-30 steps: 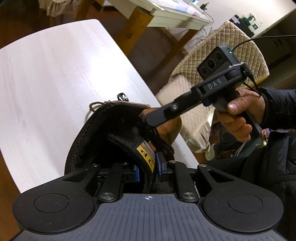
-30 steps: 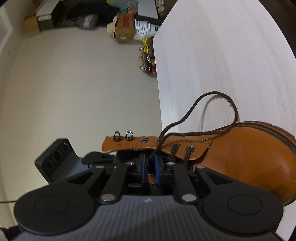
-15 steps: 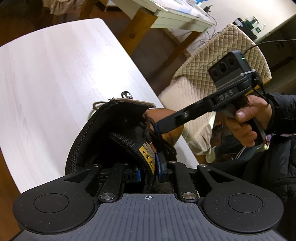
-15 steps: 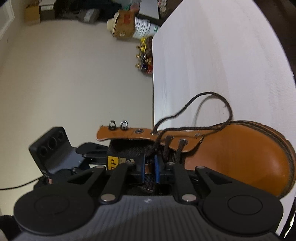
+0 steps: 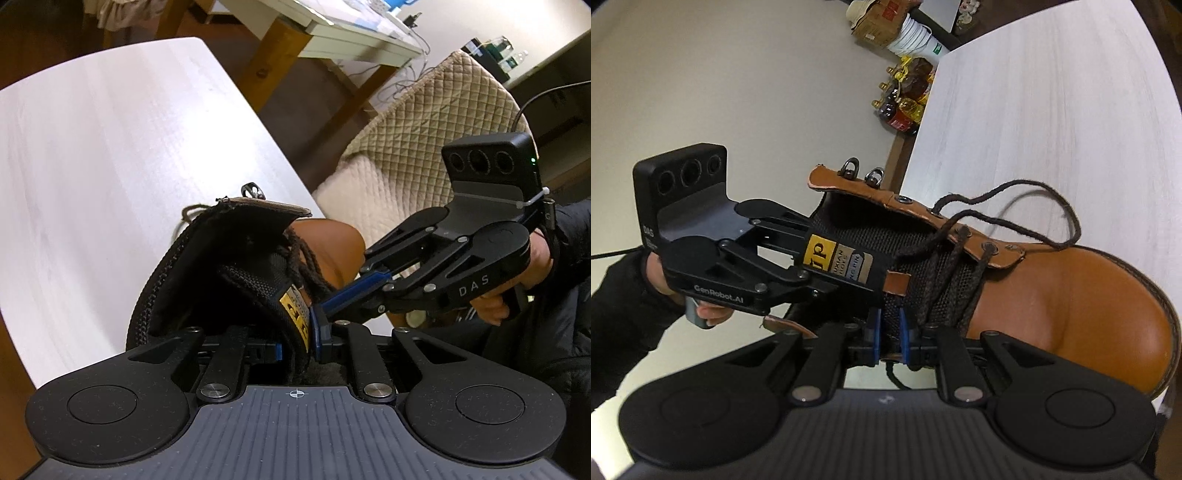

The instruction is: Lace up shoes with both hands

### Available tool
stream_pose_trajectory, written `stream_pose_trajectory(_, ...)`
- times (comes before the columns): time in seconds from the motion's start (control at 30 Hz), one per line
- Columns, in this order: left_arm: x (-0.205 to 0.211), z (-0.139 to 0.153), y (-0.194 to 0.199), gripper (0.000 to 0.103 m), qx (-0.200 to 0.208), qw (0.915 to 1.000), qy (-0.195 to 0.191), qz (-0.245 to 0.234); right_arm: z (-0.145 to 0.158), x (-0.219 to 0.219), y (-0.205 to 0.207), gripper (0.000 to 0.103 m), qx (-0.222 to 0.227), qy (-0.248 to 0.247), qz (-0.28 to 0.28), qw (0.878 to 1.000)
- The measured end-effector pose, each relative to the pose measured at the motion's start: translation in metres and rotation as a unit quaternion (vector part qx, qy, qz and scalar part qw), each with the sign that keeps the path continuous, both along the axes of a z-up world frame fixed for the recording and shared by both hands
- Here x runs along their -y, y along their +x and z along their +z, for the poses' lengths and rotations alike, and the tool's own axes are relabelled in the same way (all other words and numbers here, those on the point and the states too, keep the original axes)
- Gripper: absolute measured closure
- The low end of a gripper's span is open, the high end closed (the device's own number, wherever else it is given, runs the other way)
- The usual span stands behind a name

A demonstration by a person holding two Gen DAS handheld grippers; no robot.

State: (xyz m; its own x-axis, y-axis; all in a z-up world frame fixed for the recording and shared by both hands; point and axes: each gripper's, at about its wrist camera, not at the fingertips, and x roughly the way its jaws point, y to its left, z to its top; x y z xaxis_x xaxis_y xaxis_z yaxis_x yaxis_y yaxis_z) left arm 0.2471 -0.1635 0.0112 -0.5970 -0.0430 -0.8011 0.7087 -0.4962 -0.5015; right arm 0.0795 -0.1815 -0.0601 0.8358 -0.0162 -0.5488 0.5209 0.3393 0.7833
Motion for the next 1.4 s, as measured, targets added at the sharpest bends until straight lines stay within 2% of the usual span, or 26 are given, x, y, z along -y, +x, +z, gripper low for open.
stream_pose_trajectory(0.33, 0.002, -0.004, 0.003, 0.09, -0.018, 0.9998, 0.011, 0.003, 0.008, -0.005, 0.008, 0.091, -0.04, -0.051, 0.001, 0.998)
stream_pose_trajectory(0.57, 0.002, -0.004, 0.003, 0.089, -0.017, 0.9998, 0.012, -0.001, 0.008, -0.004, 0.009, 0.092, -0.034, -0.066, 0.007, 0.997)
stream_pose_trajectory(0.6, 0.002, -0.003, 0.003, 0.089, -0.016, 0.9998, 0.012, -0.002, 0.006, -0.003, 0.008, 0.094, -0.029, -0.061, 0.008, 0.998)
stream_pose_trajectory(0.63, 0.001, -0.003, 0.003, 0.089, -0.016, 0.9998, 0.012, -0.003, 0.003, -0.001, 0.006, 0.1, -0.022, -0.05, 0.01, 0.998)
stream_pose_trajectory(0.73, 0.002, -0.003, 0.005, 0.09, -0.021, 0.9997, 0.012, -0.001, -0.004, 0.003, 0.0, 0.1, -0.002, -0.02, 0.016, 1.0)
stream_pose_trajectory(1.0, 0.002, -0.003, 0.009, 0.088, -0.026, 0.9996, 0.011, 0.004, 0.005, -0.002, -0.014, 0.101, -0.001, 0.0, 0.035, 0.999)
stream_pose_trajectory(1.2, 0.003, -0.003, 0.01, 0.088, -0.025, 0.9996, 0.011, 0.006, 0.008, -0.016, -0.018, 0.102, -0.002, 0.032, 0.086, 0.996)
stream_pose_trajectory(1.23, 0.003, -0.003, 0.01, 0.088, -0.026, 0.9996, 0.011, 0.006, 0.009, -0.017, -0.02, 0.097, -0.003, 0.031, 0.086, 0.996)
stream_pose_trajectory(1.33, 0.003, -0.003, 0.01, 0.088, -0.028, 0.9995, 0.011, 0.006, 0.011, -0.004, -0.028, 0.089, 0.008, 0.028, 0.033, 0.999)
stream_pose_trajectory(1.4, 0.003, -0.003, 0.009, 0.089, -0.03, 0.9995, 0.012, 0.007, 0.012, 0.004, -0.026, 0.088, 0.013, 0.022, 0.014, 1.0)
